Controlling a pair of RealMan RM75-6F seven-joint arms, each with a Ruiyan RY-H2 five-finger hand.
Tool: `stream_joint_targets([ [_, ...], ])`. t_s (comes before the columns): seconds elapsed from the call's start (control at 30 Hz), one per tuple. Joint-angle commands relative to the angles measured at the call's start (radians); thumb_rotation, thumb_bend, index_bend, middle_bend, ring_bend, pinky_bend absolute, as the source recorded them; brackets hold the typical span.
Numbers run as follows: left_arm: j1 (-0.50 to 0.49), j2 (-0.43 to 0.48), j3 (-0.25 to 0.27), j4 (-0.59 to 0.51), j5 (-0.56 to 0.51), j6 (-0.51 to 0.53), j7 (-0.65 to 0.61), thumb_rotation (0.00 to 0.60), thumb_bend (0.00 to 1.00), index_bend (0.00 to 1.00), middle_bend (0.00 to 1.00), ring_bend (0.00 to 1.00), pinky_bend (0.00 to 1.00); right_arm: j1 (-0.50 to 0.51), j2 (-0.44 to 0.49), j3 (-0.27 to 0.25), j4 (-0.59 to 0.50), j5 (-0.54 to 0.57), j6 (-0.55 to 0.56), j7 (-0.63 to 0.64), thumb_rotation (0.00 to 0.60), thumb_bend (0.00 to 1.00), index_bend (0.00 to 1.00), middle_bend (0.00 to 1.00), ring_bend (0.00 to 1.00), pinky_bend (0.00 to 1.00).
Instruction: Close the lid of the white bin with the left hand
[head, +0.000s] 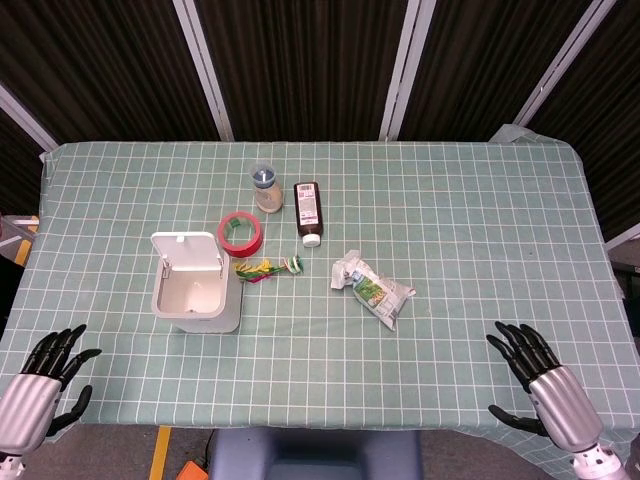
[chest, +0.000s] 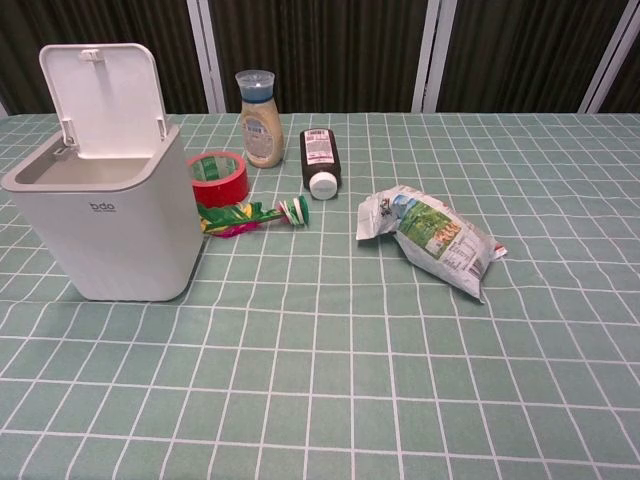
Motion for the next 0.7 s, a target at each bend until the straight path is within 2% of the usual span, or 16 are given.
stream_joint_targets([
  [0.03, -0.001, -0.004, -0.003, 0.0, -0.003, -0.002, 0.001, 0.6, 0.47, 0.24, 0.0, 0.0, 0.08, 0.001, 0.0, -0.001, 0.0, -0.001, -0.001, 0.002, 0.6, 0.22, 0.0, 0.0, 0.0, 0.0],
  [0.13, -0.003, -0.025, -0.021, 0.004, -0.004, 0.018, -0.004, 0.6, 0.47, 0.22, 0.0, 0.0, 0.1, -0.001, 0.002, -0.002, 0.0, -0.007, 0.007, 0.006, 0.6, 0.22, 0.0, 0.0, 0.0, 0.0],
  [0.2, -0.012, -0.053, -0.054, 0.007, -0.008, 0.049, -0.039, 0.6, 0.47, 0.21, 0.0, 0.0, 0.15, -0.003, 0.001, 0.0, 0.001, -0.008, 0.014, 0.01, 0.6, 0.22, 0.0, 0.0, 0.0, 0.0],
  [0.23, -0.021, -0.061, -0.075, 0.005, -0.016, 0.058, -0.055, 0.6, 0.47, 0.2, 0.01, 0.01, 0.21, -0.003, -0.001, 0.001, 0.002, -0.008, 0.016, 0.012, 0.6, 0.22, 0.0, 0.0, 0.0, 0.0],
  [0.3, -0.054, -0.074, -0.143, -0.021, -0.049, 0.069, -0.073, 0.6, 0.49, 0.2, 0.11, 0.11, 0.39, -0.002, -0.002, 0.001, 0.006, -0.013, 0.018, 0.015, 0.6, 0.22, 0.0, 0.0, 0.0, 0.0],
  [0.33, -0.075, -0.079, -0.178, -0.034, -0.065, 0.069, -0.076, 0.6, 0.51, 0.19, 0.26, 0.24, 0.58, -0.001, -0.003, 0.001, 0.007, -0.015, 0.02, 0.016, 0.6, 0.22, 0.0, 0.0, 0.0, 0.0],
  [0.37, -0.098, -0.081, -0.211, -0.047, -0.086, 0.059, -0.078, 0.6, 0.54, 0.19, 0.5, 0.45, 0.81, -0.001, -0.005, 0.002, 0.008, -0.017, 0.023, 0.017, 0.6, 0.22, 0.0, 0.0, 0.0, 0.0],
  [0.4, -0.123, -0.076, -0.24, -0.068, -0.116, 0.031, -0.079, 0.6, 0.54, 0.19, 0.61, 0.54, 0.89, -0.001, -0.006, 0.003, 0.01, -0.018, 0.026, 0.017, 0.6, 0.22, 0.0, 0.0, 0.0, 0.0],
  [0.43, -0.147, -0.068, -0.266, -0.093, -0.149, -0.003, -0.076, 0.6, 0.55, 0.2, 0.82, 0.74, 0.99, -0.002, -0.008, 0.004, 0.012, -0.019, 0.029, 0.017, 0.6, 0.22, 0.0, 0.0, 0.0, 0.0],
  [0.5, -0.218, -0.043, -0.331, -0.145, -0.238, -0.108, -0.044, 0.6, 0.56, 0.22, 0.97, 0.9, 1.0, -0.004, -0.012, 0.007, 0.015, -0.022, 0.037, 0.014, 0.6, 0.22, 0.0, 0.0, 0.0, 0.0],
  [0.53, -0.245, -0.033, -0.352, -0.164, -0.274, -0.151, -0.025, 0.6, 0.57, 0.24, 1.0, 0.95, 1.0, -0.004, -0.014, 0.008, 0.017, -0.023, 0.039, 0.01, 0.6, 0.22, 0.0, 0.0, 0.0, 0.0],
  [0.63, -0.327, 0.0, -0.401, -0.24, -0.386, -0.295, 0.007, 0.6, 0.58, 0.26, 1.0, 1.0, 1.0, -0.004, -0.021, 0.012, 0.021, -0.022, 0.035, -0.009, 0.6, 0.22, 0.0, 0.0, 0.0, 0.0],
  [0.7, -0.35, 0.01, -0.412, -0.262, -0.42, -0.338, 0.016, 0.6, 0.59, 0.27, 1.0, 1.0, 1.0, -0.003, -0.022, 0.012, 0.021, -0.02, 0.031, -0.013, 0.6, 0.22, 0.0, 0.0, 0.0, 0.0],
])
